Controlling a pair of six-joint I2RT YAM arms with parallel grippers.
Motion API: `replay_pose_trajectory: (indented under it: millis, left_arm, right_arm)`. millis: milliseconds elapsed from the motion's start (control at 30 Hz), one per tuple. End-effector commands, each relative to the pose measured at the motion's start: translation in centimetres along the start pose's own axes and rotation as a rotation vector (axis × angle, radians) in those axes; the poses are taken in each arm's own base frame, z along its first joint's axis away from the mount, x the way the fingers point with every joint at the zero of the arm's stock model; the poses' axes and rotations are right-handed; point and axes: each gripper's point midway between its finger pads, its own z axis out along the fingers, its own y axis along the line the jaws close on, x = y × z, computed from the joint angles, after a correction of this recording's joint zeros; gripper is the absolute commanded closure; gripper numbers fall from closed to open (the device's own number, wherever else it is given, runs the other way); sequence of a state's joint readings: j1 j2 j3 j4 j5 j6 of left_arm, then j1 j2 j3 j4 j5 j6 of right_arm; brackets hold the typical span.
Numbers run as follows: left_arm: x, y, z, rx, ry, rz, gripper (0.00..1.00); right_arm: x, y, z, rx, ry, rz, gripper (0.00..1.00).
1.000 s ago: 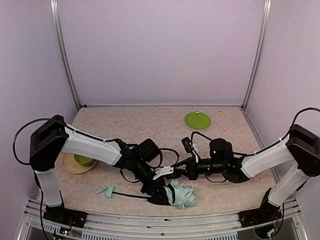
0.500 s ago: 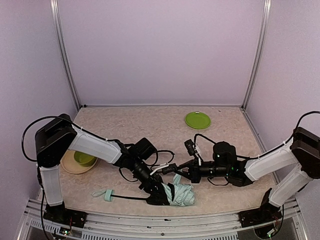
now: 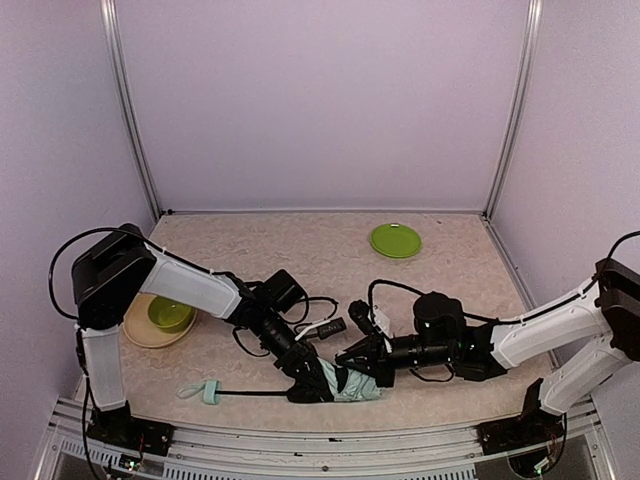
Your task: Put away the umbrella
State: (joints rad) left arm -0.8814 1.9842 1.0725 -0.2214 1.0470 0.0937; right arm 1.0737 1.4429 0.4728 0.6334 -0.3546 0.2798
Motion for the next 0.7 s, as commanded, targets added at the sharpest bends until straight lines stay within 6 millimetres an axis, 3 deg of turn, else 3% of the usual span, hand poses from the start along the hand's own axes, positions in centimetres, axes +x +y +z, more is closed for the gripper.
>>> replay_pose_trajectory:
  millis: [0, 67, 167, 267, 433, 533, 667]
  left_arm:
    - [0.8, 5.3, -2.6, -0.148, 0.001, -0.172, 1.00]
    - [0.5, 6.1, -3.5, -0.164, -0.002, -0.171, 1.00]
    - [0.1, 7.6, -5.2, -0.201, -0.017, -0.178, 1.00]
    - [-0.8, 9.1, -6.6, -0.198, -0.056, -0.199, 1.00]
    - [-1.7, 10.4, -7.0, -0.209, -0.050, -0.192, 1.00]
    - [-2.2, 11.5, -7.7, -0.260, -0.047, -0.178, 0.97]
    - [-2.6, 13.5, -8.7, -0.357, -0.029, -0.149, 0.81]
  right_arm:
    - [-3.6, 5.0, 1.4, -0.142, -0.048, -0.208, 1.00]
    - [-3.7, 6.5, 2.0, -0.183, -0.026, -0.262, 1.00]
    - [-1.8, 7.1, 2.3, -0.219, 0.027, -0.273, 1.00]
    - [0.9, 6.1, 2.6, -0.200, 0.065, -0.279, 1.00]
    - [5.3, 4.0, 3.8, -0.166, 0.148, -0.276, 1.00]
    - [5.6, 2.4, 4.2, -0.147, 0.128, -0.256, 1.00]
    - [5.6, 0.5, 4.4, -0.127, 0.116, -0.221, 1.00]
